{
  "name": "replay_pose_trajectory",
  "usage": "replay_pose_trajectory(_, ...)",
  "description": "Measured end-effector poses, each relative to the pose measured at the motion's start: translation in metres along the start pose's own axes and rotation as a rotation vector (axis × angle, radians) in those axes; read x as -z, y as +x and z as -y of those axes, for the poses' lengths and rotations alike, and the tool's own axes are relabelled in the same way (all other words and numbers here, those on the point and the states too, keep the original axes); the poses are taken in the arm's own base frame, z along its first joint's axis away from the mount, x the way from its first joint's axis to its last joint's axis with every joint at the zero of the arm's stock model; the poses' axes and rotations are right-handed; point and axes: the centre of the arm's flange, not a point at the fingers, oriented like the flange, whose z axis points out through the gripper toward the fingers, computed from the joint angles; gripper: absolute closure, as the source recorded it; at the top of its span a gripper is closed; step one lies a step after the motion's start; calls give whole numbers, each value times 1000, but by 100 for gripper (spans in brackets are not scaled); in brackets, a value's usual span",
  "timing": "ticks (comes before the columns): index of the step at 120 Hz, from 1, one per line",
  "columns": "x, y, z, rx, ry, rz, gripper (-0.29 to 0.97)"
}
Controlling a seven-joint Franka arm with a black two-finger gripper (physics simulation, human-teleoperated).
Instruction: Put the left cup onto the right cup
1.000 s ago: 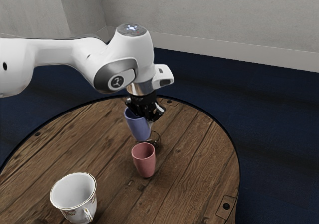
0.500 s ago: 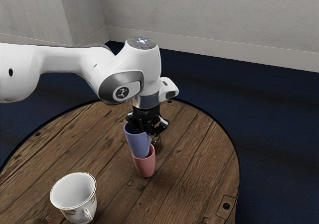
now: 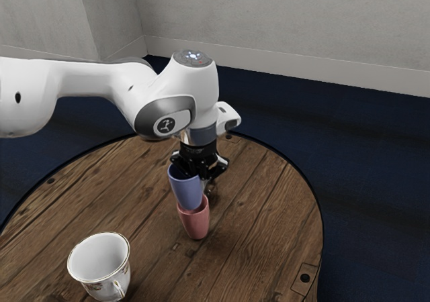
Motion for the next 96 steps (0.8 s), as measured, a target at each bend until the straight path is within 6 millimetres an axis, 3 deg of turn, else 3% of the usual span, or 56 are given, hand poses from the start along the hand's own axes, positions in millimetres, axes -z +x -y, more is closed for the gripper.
replay_pose_trajectory(25,-11,11,1,13,1,1,78)
replay_pose_trajectory(72,-50,24,4,21,12,16,78)
replay_pose_trajectory(96,-54,25,1,21,1,10,36)
